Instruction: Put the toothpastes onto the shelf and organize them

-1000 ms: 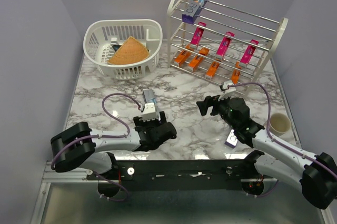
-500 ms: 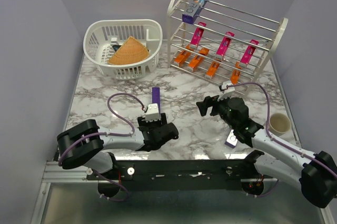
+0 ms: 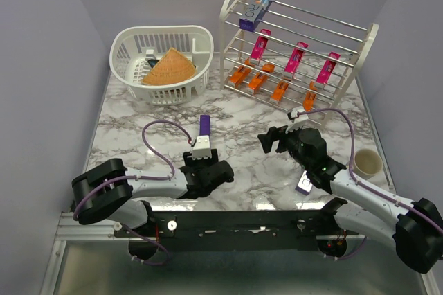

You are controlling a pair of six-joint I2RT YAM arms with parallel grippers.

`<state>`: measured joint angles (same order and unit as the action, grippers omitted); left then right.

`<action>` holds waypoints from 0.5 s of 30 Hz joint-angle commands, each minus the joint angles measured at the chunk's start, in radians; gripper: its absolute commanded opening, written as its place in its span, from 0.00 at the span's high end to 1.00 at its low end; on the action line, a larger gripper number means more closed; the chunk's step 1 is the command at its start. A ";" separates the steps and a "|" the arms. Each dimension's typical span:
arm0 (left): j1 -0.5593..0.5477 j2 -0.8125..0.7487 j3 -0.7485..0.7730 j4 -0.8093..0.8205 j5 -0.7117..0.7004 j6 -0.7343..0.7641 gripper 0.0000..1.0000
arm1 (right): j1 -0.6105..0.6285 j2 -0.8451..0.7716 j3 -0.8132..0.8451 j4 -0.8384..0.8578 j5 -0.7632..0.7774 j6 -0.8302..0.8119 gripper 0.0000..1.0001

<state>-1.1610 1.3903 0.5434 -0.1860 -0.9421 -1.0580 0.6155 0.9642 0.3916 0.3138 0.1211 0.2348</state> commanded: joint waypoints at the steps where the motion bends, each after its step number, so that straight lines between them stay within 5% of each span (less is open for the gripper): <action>1: 0.020 0.010 -0.031 0.101 0.020 0.024 0.31 | 0.000 0.011 0.020 0.024 0.000 -0.009 0.05; 15: 0.053 -0.157 -0.102 0.204 0.094 0.058 0.60 | 0.000 -0.004 0.015 0.024 -0.003 -0.009 0.05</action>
<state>-1.1263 1.3308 0.4763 -0.0422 -0.8623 -1.0115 0.6155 0.9668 0.3916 0.3138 0.1211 0.2348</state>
